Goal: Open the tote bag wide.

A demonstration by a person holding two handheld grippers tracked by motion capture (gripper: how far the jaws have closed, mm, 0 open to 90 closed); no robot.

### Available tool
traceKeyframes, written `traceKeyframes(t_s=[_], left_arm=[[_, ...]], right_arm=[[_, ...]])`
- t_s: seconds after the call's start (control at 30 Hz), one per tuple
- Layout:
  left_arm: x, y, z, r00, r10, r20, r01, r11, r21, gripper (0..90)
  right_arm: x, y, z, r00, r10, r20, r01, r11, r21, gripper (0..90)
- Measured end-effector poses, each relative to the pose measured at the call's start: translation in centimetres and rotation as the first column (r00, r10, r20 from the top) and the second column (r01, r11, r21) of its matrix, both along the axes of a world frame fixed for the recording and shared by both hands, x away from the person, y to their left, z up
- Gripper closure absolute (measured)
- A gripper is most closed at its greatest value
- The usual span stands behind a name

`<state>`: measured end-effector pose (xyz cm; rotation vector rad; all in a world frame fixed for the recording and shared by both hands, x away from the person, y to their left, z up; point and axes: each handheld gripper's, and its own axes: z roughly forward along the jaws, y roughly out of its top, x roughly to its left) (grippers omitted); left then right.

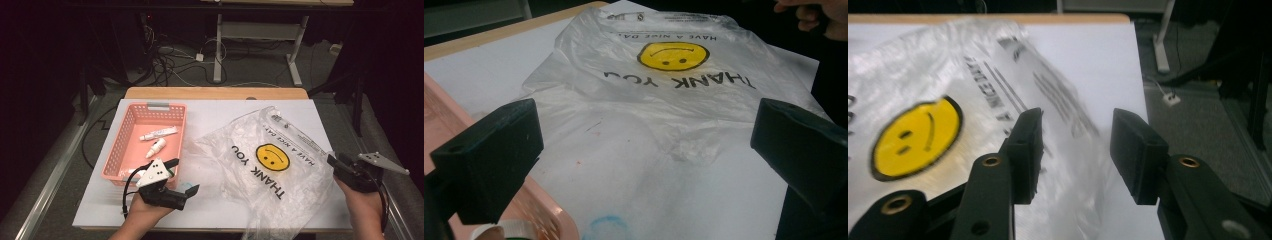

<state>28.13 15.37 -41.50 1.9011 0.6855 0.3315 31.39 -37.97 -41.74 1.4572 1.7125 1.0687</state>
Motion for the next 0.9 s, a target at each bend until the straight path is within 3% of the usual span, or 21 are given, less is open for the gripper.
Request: traceKeyframes(t_s=[0.1,0.23,0.27,0.33,0.4,0.47,0.53,0.57,0.6,0.63,0.7,0.8,0.83,0.9], left_arm=[[0.0,-0.1,0.0,1.0000,-0.001,0.001,0.001,1.0000,0.000,0.0],[-0.1,-0.2,0.0,1.0000,-0.006,0.002,0.006,1.0000,0.003,0.0],[-0.1,-0.3,0.0,1.0000,-0.007,0.002,0.007,1.0000,0.005,0.0],[-0.1,-0.4,0.0,0.9999,-0.011,0.003,0.011,0.9999,0.005,0.0],[-0.1,-0.5,0.0,0.9999,-0.013,0.004,0.013,0.9999,0.007,0.0],[-0.1,-0.4,0.0,0.9999,-0.014,0.003,0.014,0.9999,0.007,0.0],[0.0,-0.4,-0.1,0.9999,-0.013,0.001,0.013,0.9999,0.007,0.0],[0.0,-0.4,-0.1,0.9999,-0.013,0.000,0.013,0.9999,0.007,0.0],[0.0,-0.4,-0.1,0.9999,-0.013,-0.001,0.013,0.9999,0.007,0.0],[0.0,-0.4,-0.1,0.9999,-0.014,-0.002,0.014,0.9999,0.008,0.0],[0.0,-0.4,-0.1,0.9998,-0.018,-0.002,0.018,0.9998,0.006,0.0],[0.0,-0.3,-0.1,0.9998,-0.021,-0.003,0.021,0.9998,0.005,0.0],[0.0,-0.3,-0.1,0.9998,-0.021,-0.003,0.021,0.9998,0.005,0.0],[0.0,-0.3,-0.2,0.9998,-0.021,-0.003,0.022,0.9998,0.005,0.0]], right_arm=[[-0.5,0.4,1.1,0.9992,0.031,0.026,-0.031,1.000,-0.005,56.8],[0.0,1.1,1.3,0.9982,0.055,0.023,-0.054,0.998,-0.022,56.4],[1.4,1.1,0.9,0.9980,0.062,-0.005,-0.062,0.998,-0.027,55.8],[2.3,1.1,0.7,0.9978,0.063,-0.019,-0.064,0.998,-0.026,55.5],[5.4,1.0,0.1,0.9958,0.065,-0.064,-0.066,0.998,-0.020,54.9],[6.2,1.1,0.0,0.9953,0.059,-0.077,-0.060,0.998,-0.019,54.7],[9.3,1.4,-0.9,0.9888,0.065,-0.134,-0.070,0.997,-0.030,53.6],[9.3,1.4,-0.9,0.9888,0.065,-0.134,-0.070,0.997,-0.030,53.6],[11.0,1.6,-1.5,0.9820,0.077,-0.172,-0.085,0.996,-0.038,53.6],[11.5,1.7,-1.7,0.9785,0.078,-0.191,-0.088,0.995,-0.041,53.7],[12.6,2.0,-2.6,0.9655,0.087,-0.245,-0.104,0.993,-0.058,58.7],[13.4,2.3,-3.7,0.9478,0.092,-0.305,-0.118,0.991,-0.068,81.4],[13.5,2.3,-3.8,0.9463,0.092,-0.310,-0.119,0.990,-0.070,87.2],[13.5,2.4,-3.8,0.9520,0.088,-0.293,-0.114,0.991,-0.075,90.0]])
